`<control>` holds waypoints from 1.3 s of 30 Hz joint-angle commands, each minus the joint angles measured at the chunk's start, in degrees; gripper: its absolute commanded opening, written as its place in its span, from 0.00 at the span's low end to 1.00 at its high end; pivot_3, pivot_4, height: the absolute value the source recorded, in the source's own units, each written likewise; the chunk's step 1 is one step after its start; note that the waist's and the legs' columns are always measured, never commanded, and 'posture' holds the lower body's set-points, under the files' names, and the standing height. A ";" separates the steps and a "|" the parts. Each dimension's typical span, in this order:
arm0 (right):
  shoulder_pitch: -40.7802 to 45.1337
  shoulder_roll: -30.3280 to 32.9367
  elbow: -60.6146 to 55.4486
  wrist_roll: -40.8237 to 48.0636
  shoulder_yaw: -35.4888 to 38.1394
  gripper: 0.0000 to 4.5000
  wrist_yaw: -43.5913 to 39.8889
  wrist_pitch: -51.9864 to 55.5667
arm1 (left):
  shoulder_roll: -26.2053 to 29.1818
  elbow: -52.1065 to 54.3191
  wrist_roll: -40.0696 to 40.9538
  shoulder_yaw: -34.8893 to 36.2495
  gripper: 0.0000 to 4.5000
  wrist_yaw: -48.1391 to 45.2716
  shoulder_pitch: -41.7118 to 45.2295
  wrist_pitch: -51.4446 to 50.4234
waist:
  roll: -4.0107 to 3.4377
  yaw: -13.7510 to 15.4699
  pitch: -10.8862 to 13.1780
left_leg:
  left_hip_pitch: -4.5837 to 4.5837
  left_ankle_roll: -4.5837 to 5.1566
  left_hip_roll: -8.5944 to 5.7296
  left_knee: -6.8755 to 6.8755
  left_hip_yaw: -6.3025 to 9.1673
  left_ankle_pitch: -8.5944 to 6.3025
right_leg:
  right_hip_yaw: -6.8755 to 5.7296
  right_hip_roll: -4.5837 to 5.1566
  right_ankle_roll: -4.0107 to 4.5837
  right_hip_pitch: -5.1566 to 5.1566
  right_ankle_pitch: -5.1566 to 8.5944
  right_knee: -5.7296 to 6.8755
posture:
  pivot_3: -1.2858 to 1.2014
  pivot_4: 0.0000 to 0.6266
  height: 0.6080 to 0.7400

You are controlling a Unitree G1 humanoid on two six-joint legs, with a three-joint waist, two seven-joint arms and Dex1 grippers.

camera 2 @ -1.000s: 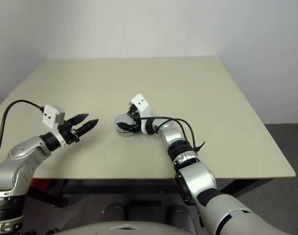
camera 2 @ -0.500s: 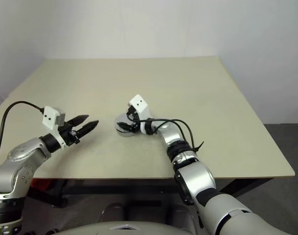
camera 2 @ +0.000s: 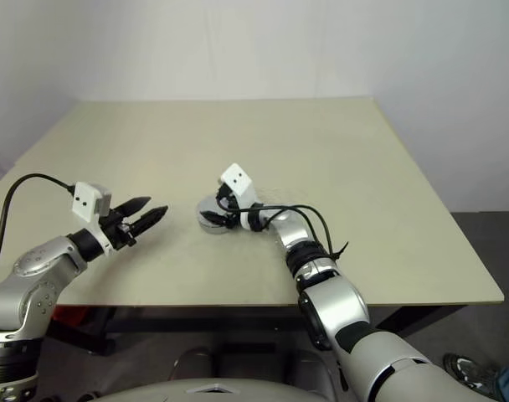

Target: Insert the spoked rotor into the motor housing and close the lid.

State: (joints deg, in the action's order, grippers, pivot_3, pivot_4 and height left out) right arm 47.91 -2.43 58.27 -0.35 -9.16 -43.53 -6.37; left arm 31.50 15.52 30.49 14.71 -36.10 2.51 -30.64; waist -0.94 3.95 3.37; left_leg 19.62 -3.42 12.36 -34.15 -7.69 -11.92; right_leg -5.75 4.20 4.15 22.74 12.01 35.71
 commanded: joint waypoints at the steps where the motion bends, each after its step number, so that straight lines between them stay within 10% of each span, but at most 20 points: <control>1: 0.14 0.32 1.73 -1.04 -0.13 0.70 0.60 -0.44 | 0.65 2.43 0.84 1.46 0.64 0.24 0.33 0.33 | 0.00 0.00 0.00 | -0.02 0.00 0.00 0.00 -0.01 0.00 | 0.01 0.00 -0.03 -0.02 0.02 0.00 | 0.52 0.00 1.00; 30: 1.32 1.48 4.42 -6.91 -6.07 0.70 -1.41 6.36 | -2.60 5.89 2.38 1.78 0.64 5.71 -1.86 -0.53 | 0.00 -0.01 -0.03 | -0.53 0.14 -0.06 0.06 -0.52 -0.09 | 0.60 0.00 -0.12 -0.14 0.07 -0.02 | 0.52 0.00 1.00; 39: 1.13 1.75 4.25 -7.69 -6.30 0.70 -1.24 5.97 | -11.60 2.72 9.96 1.82 0.64 18.99 8.60 -17.35 | 0.05 0.01 -0.13 | -0.66 0.17 -0.19 0.06 -0.66 -0.11 | 0.92 0.00 -0.15 -0.21 0.08 -0.06 | 0.52 0.00 1.00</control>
State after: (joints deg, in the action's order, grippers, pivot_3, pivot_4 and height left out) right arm 50.92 -1.67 59.53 -4.60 -12.65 -44.34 -3.04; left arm 20.40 17.97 37.41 15.25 -18.11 9.06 -46.24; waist -0.90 3.96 3.24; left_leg 18.96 -3.24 12.13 -34.09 -8.35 -12.04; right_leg -4.81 4.20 3.99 22.53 12.10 35.64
